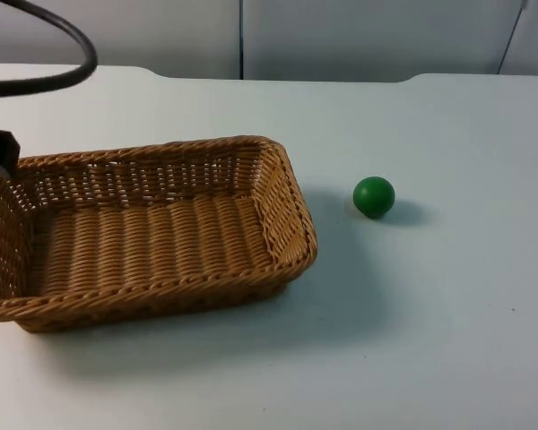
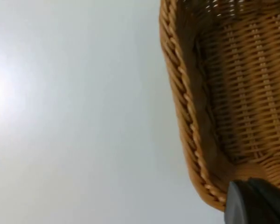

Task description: Pick up the basket with the left hand and place the ball into the basket with the right hand.

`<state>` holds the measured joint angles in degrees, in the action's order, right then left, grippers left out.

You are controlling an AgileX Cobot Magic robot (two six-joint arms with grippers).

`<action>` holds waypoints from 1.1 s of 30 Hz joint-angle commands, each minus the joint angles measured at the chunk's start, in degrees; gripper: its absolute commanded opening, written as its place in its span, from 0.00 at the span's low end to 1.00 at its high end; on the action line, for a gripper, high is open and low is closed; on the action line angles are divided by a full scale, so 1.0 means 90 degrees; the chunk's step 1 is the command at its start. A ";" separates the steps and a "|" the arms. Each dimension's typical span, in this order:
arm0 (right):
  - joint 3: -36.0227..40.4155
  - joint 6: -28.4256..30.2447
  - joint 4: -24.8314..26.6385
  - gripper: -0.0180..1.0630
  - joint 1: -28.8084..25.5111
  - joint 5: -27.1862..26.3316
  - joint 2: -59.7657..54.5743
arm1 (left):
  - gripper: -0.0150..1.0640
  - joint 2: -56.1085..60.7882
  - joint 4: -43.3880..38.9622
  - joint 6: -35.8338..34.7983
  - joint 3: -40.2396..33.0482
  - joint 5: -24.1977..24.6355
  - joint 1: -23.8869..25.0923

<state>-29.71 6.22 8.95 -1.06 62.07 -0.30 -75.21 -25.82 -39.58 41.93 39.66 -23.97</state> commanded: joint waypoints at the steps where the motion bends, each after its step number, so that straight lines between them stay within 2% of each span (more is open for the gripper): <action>1: 0.0030 -0.0023 0.0040 0.01 -0.0046 -0.0074 0.0033 | 0.01 -0.0141 0.0156 -0.0046 -0.0002 -0.0322 -0.0013; 9: 0.0030 -0.0023 0.0040 0.01 -0.0046 -0.0074 0.0033 | 0.02 -0.0773 0.0211 -0.0016 -0.0002 -0.0434 -0.0013; 11: 0.0030 -0.0023 0.0040 0.01 -0.0046 -0.0074 0.0033 | 0.09 -0.1007 0.0110 0.0055 -0.0002 -0.0461 -0.0013; 12: 0.0030 -0.0023 0.0040 0.01 -0.0046 -0.0074 0.0033 | 0.09 -0.1007 0.0110 0.0055 -0.0002 -0.0461 -0.0013; 15: 0.0030 -0.0023 0.0040 0.01 -0.0046 -0.0074 0.0033 | 0.33 -0.1365 -0.0228 -0.0032 -0.0002 -0.0534 -0.0013; 17: 0.0030 -0.0023 0.0040 0.01 -0.0046 -0.0074 0.0033 | 0.48 -0.1542 -0.0552 -0.0357 -0.0002 -0.0698 -0.0013; 18: 0.0030 -0.0023 0.0040 0.01 -0.0046 -0.0074 0.0033 | 0.48 -0.1542 -0.0552 -0.0357 -0.0002 -0.0698 -0.0013; 20: 0.0030 -0.0023 0.0040 0.01 -0.0046 -0.0074 0.0033 | 0.59 -0.1719 -0.1007 -0.0874 -0.0002 -0.0894 -0.0013; 29: 0.0030 -0.0023 0.0040 0.01 -0.0046 -0.0074 0.0033 | 0.61 -0.2048 -0.2918 -0.2442 0.0012 -0.1107 0.0001; 33: 0.0030 -0.0023 0.0040 0.01 -0.0046 -0.0074 0.0033 | 0.61 -0.2209 -0.3002 -0.2667 0.0012 -0.1453 0.0334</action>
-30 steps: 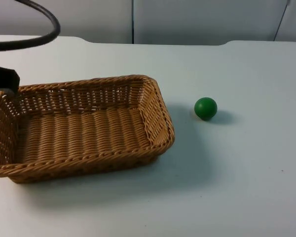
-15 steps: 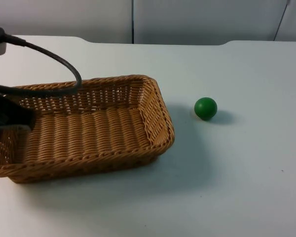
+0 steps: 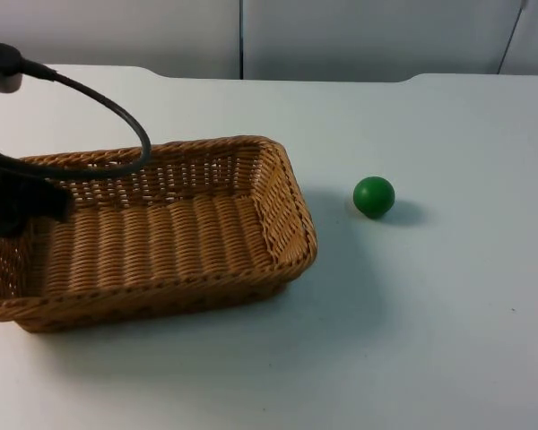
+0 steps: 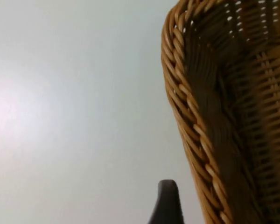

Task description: Pick up the basket with the left hand and place the ball into the basket with the right hand.

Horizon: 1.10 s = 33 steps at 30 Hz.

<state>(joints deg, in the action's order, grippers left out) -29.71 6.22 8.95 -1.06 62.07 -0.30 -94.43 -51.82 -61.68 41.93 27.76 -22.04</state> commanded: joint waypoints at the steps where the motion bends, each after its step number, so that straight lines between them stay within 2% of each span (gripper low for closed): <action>1: 0.0030 -0.0023 0.0040 0.01 -0.0046 -0.0074 0.0033 | 0.61 -0.0094 -0.0017 -0.0211 0.0012 -0.0268 0.0251; 2: 0.0030 -0.0023 0.0040 0.01 -0.0046 -0.0074 0.0033 | 0.61 -0.0110 0.0089 -0.0211 0.0012 -0.0501 0.0425; 3: 0.0030 -0.0023 0.0040 0.01 -0.0046 -0.0074 0.0033 | 0.61 -0.0110 0.0089 -0.0211 0.0012 -0.0501 0.0425; 6: 0.0030 -0.0023 0.0040 0.01 -0.0046 -0.0074 0.0033 | 0.61 -0.0110 0.0292 -0.0199 0.0012 -0.1183 0.0896; 9: 0.0030 -0.0023 0.0040 0.01 -0.0046 -0.0074 0.0033 | 0.61 -0.0110 0.0296 -0.0164 0.0012 -0.1418 0.1023; 23: 0.0030 -0.0023 0.0040 0.01 -0.0046 -0.0074 0.0033 | 0.60 -0.1023 0.0219 0.0005 0.0012 -0.1504 0.1038; 24: 0.0030 -0.0023 0.0040 0.01 -0.0046 -0.0074 0.0033 | 0.57 -0.1114 0.0219 0.0005 0.0012 -0.1515 0.1038; 25: 0.0030 -0.0023 0.0040 0.01 -0.0046 -0.0074 0.0033 | 0.50 -0.1174 0.0219 0.0005 0.0012 -0.1519 0.1038; 27: 0.0030 -0.0023 0.0040 0.01 -0.0046 -0.0074 0.0033 | 0.27 -0.1205 0.0219 -0.0058 0.0012 -0.1556 0.1038; 28: 0.0030 -0.0023 0.0040 0.01 -0.0046 -0.0074 0.0033 | 0.27 -0.1205 0.0219 -0.0058 0.0012 -0.1556 0.1038; 29: 0.0030 -0.0023 0.0040 0.01 -0.0046 -0.0074 0.0033 | 0.00 -0.1193 0.0219 -0.0090 0.0012 -0.1656 0.1038; 33: 0.0030 -0.0023 0.0040 0.01 -0.0046 -0.0074 0.0033 | 0.01 -0.1182 0.0236 -0.0482 0.0012 -0.1778 0.1038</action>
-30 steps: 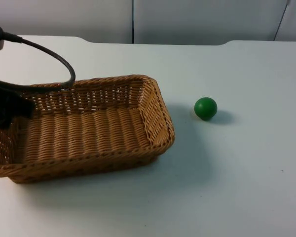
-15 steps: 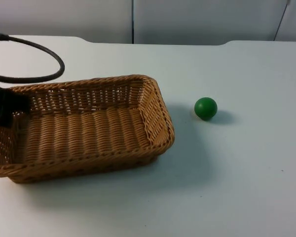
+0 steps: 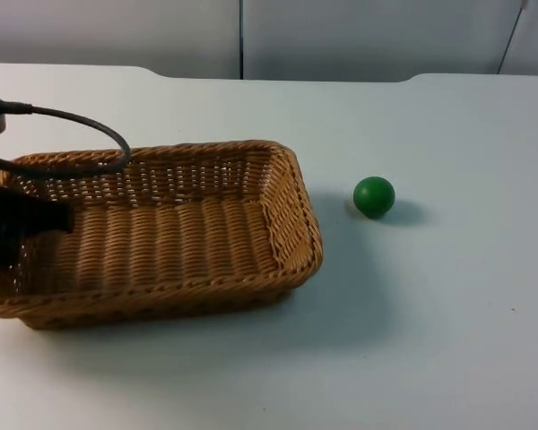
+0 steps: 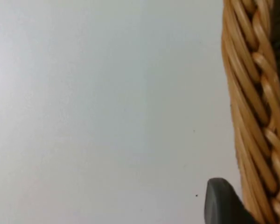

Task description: Pick up the basket with the left hand and place the ball into the basket with the right hand.

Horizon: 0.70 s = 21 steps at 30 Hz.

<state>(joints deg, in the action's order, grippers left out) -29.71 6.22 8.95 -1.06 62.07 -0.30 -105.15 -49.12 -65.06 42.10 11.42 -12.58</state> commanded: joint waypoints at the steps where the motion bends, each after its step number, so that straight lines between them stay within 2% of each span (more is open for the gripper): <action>1: 0.0030 -0.0023 0.0040 0.01 -0.0046 -0.0074 0.0033 | 0.01 0.0022 -0.0065 -0.0225 -0.0007 0.0037 -0.0013; 13: 0.0030 -0.0023 0.0040 0.01 -0.0046 -0.0074 0.0033 | 0.01 0.0985 0.0678 -0.0211 -0.0018 0.0127 -0.0013; 14: 0.0030 -0.0023 0.0040 0.01 -0.0046 -0.0074 0.0033 | 0.01 0.1502 0.1835 0.0701 -0.0155 0.0128 -0.0013; 18: 0.0030 -0.0023 0.0040 0.01 -0.0046 -0.0074 0.0033 | 0.01 0.1878 0.2316 0.1015 -0.0504 -0.0241 0.0025; 21: 0.0030 -0.0023 0.0040 0.01 -0.0046 -0.0074 0.0033 | 0.01 0.2153 0.2755 0.1002 -0.1015 -0.1140 0.0237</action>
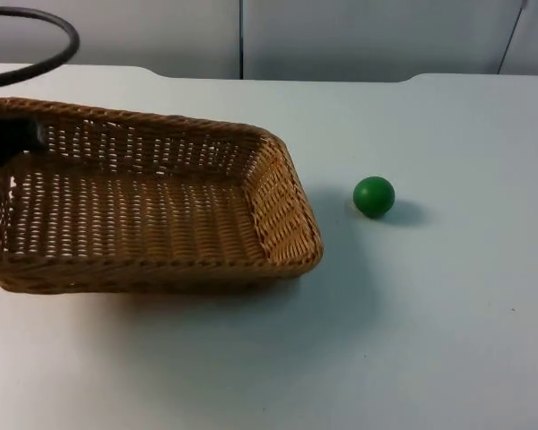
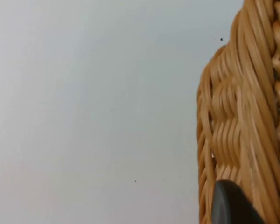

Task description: Pick up the basket with the left hand and place the ball into the basket with the right hand.

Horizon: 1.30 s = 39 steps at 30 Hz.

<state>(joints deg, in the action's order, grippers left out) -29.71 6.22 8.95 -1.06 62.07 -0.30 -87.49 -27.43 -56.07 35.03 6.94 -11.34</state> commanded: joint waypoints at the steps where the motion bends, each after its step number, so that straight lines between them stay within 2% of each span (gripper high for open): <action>1: 0.0030 -0.0023 0.0040 0.01 -0.0046 -0.0074 0.0033 | 0.01 0.0228 0.0427 0.0003 -0.0407 -0.0889 0.0182; 2: 0.0030 -0.0023 0.0040 0.01 -0.0046 -0.0074 0.0033 | 0.01 0.0228 0.0427 0.0003 -0.0407 -0.0889 0.0182; 7: 0.0030 -0.0023 0.0040 0.01 -0.0046 -0.0074 0.0033 | 0.01 0.0274 0.0465 -0.0655 -0.0983 -0.2291 0.0482; 8: 0.0030 -0.0023 0.0040 0.01 -0.0046 -0.0074 0.0033 | 0.01 0.0274 0.0465 -0.0655 -0.0983 -0.2291 0.0482; 11: 0.0030 -0.0023 0.0040 0.01 -0.0046 -0.0074 0.0033 | 0.01 0.0274 0.0318 -0.1134 -0.1141 -0.2808 0.0499; 19: 0.0030 -0.0023 0.0040 0.01 -0.0046 -0.0074 0.0033 | 0.01 0.0274 0.0318 -0.1149 -0.1141 -0.2781 0.0499; 26: 0.0030 -0.0023 0.0040 0.01 -0.0046 -0.0074 0.0033 | 0.01 0.0274 0.0318 -0.0757 -0.1141 -0.2783 0.0499; 39: 0.0030 -0.0023 0.0040 0.01 -0.0046 -0.0074 0.0033 | 0.01 0.0274 0.0318 -0.0757 -0.1141 -0.2783 0.0499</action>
<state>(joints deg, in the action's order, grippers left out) -29.71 6.22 8.95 -1.06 62.07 -0.30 -85.84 -25.39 -62.37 24.84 -15.30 -7.09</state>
